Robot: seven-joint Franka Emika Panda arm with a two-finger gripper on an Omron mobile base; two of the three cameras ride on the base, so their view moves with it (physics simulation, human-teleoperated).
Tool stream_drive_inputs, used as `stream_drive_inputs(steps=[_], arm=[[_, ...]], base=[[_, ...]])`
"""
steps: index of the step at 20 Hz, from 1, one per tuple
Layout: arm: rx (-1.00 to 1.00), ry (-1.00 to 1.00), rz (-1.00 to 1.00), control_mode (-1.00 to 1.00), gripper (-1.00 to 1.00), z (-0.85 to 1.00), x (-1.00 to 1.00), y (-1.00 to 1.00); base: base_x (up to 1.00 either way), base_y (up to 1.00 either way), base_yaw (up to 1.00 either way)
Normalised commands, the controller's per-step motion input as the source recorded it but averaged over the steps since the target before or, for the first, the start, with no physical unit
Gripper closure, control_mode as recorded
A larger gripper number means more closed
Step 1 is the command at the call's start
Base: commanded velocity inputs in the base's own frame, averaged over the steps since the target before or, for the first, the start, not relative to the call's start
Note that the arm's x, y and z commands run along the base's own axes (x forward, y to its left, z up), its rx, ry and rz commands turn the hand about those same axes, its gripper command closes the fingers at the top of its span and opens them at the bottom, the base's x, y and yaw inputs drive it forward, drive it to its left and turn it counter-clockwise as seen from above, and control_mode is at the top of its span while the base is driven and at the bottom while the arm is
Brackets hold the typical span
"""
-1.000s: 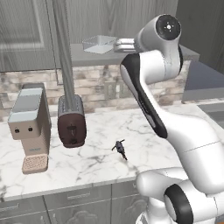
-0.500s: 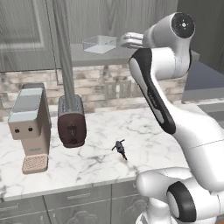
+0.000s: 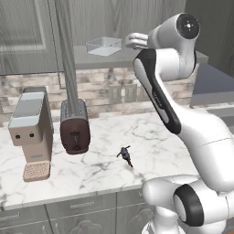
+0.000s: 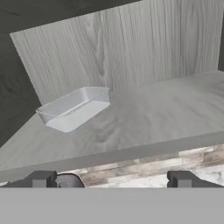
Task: Retrieve the tupperware from the cabinet, then place the raw meat into the tupperware to avoid contamination.
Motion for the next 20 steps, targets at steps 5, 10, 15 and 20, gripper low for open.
stream_drive_inputs(steps=[5, 10, 15, 20], arm=[[0.04, 0.04, -0.02, -1.00, -1.00, 0.00, 0.38, 0.02], [0.05, 0.05, -0.03, -1.00, -1.00, 0.04, 0.37, 0.09], [0.02, 0.05, -0.06, -1.00, -1.00, 0.11, 0.42, 0.21], [0.00, 0.04, -0.05, -1.00, -1.00, 0.02, 0.34, 0.19]], base=[[0.00, 0.00, 0.00], [0.00, 0.00, 0.00], [0.00, 0.00, 0.00], [0.00, 0.00, 0.00]])
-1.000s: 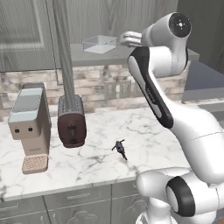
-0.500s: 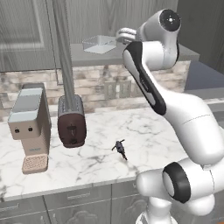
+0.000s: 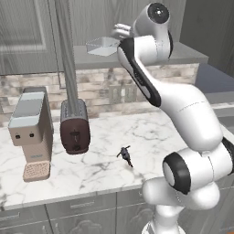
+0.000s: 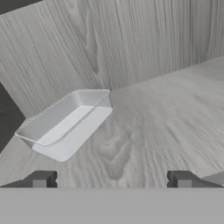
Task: Retrieve the tupperware from the cabinet, then place the raw meat into the tupperware to avoid contamination.
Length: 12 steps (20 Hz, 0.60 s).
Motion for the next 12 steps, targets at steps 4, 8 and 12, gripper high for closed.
stream_drive_inputs(steps=[4, 8, 12], arm=[[0.01, 0.04, 0.00, -1.00, -1.00, -0.01, 0.17, 0.01], [0.02, 0.07, 0.00, -1.00, -1.00, -0.09, 0.17, 0.00], [0.01, 0.07, 0.00, -1.00, -1.00, -0.18, 0.14, 0.00]], base=[[0.00, 0.00, 0.00], [0.00, 0.00, 0.00], [0.00, 0.00, 0.00]])
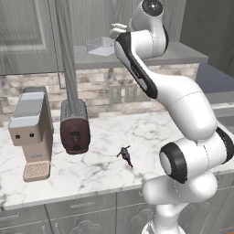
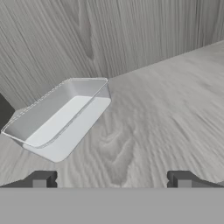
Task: Retrieve the tupperware from the cabinet, then place the raw meat into the tupperware to avoid contamination.
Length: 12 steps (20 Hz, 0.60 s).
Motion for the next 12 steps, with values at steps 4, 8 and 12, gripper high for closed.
stream_drive_inputs(steps=[4, 8, 12], arm=[[0.00, 0.03, 0.00, -1.00, -1.00, -0.18, 0.15, 0.00], [0.00, 0.00, -0.01, -1.00, -1.00, -0.01, 0.27, 0.03], [0.00, 0.00, -0.04, -1.00, -1.00, 0.00, 0.35, 0.13]], base=[[0.00, 0.00, 0.00], [0.00, 0.00, 0.00], [0.00, 0.00, 0.00]])
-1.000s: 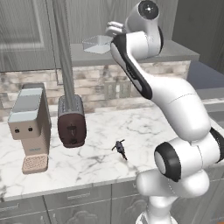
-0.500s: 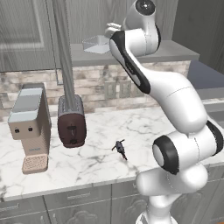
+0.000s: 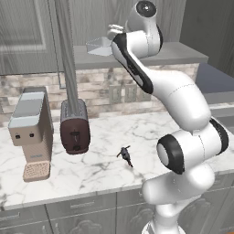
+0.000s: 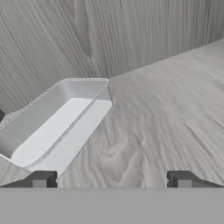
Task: Retrieve the tupperware from the cabinet, then place the raw meat into the tupperware to avoid contamination.
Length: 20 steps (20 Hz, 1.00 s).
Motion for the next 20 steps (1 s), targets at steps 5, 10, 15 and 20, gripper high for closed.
stream_drive_inputs(steps=[5, 10, 15, 20], arm=[[0.00, 0.00, -0.07, -1.00, -1.00, 0.00, 0.38, 0.22], [0.00, 0.01, -0.08, -1.00, -1.00, 0.00, 0.44, 0.28], [0.00, 0.05, -0.07, -1.00, -1.00, 0.00, 0.43, 0.21], [0.00, 0.08, -0.06, -1.00, -1.00, 0.00, 0.42, 0.09]], base=[[0.00, 0.00, 0.00], [0.00, 0.00, 0.00], [0.00, 0.00, 0.00], [0.00, 0.00, 0.00]])
